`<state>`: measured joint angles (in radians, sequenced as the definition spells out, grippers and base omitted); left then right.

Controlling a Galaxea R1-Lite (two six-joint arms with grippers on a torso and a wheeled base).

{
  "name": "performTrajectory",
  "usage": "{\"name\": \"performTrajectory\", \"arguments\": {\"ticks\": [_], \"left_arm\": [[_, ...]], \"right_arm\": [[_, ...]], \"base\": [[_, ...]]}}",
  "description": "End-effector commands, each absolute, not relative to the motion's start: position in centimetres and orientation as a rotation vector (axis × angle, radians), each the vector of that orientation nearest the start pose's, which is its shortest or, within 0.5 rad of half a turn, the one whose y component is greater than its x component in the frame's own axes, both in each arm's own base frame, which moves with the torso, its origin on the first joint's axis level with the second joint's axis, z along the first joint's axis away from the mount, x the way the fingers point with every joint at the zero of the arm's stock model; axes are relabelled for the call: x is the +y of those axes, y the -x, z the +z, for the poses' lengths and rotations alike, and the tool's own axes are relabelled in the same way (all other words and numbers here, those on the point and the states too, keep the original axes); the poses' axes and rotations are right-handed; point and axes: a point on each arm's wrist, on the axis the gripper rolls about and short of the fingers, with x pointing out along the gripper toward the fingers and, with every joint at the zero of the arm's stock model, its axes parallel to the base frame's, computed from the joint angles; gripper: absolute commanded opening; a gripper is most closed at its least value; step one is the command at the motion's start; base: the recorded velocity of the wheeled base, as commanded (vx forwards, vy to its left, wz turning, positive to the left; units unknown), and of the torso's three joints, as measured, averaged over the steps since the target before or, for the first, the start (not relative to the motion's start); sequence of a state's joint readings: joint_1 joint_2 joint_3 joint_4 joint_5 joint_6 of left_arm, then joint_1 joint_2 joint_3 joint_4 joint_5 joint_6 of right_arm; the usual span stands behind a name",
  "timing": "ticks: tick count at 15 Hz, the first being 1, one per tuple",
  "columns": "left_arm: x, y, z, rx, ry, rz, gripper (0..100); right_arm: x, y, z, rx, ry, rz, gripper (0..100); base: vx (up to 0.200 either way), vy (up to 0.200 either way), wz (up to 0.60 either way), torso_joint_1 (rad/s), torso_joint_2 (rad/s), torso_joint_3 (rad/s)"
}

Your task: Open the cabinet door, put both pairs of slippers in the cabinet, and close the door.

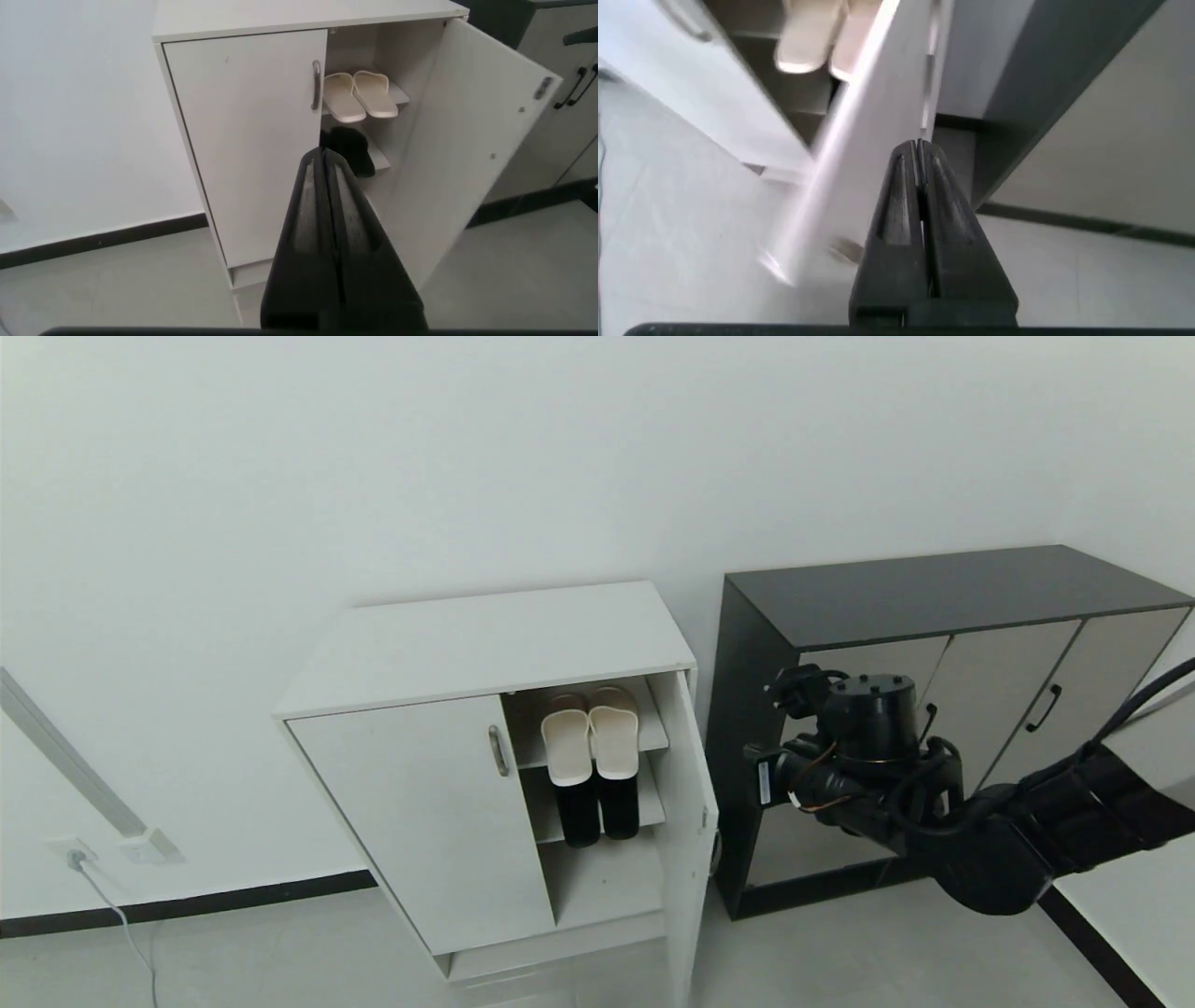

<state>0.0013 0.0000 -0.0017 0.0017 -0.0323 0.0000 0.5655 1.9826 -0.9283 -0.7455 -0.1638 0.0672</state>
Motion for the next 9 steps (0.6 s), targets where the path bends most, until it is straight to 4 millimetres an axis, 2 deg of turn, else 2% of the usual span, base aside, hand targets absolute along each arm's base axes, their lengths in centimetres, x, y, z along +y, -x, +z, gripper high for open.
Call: {"name": "performTrajectory", "arguments": {"ticks": [1,6,9], "left_arm": [[-0.08,2.29,7.57,0.0,0.0,-0.031,0],[-0.08,2.29,7.57,0.0,0.003,-0.031,0],[-0.08,2.29,7.57,0.0,0.005,-0.031,0]], "right_arm": [[19.32,-30.05,13.95,0.273,0.056,0.411,0],[19.4,-29.96,13.84,0.256,0.075,0.422,0],[19.85,-30.15,13.21,0.246,0.065,0.453,0]], "base": [[0.0,0.0,0.0,0.0,0.0,0.0],[0.0,0.0,0.0,0.0,0.0,0.0],[0.0,0.0,0.6,0.001,0.0,0.004]]}}
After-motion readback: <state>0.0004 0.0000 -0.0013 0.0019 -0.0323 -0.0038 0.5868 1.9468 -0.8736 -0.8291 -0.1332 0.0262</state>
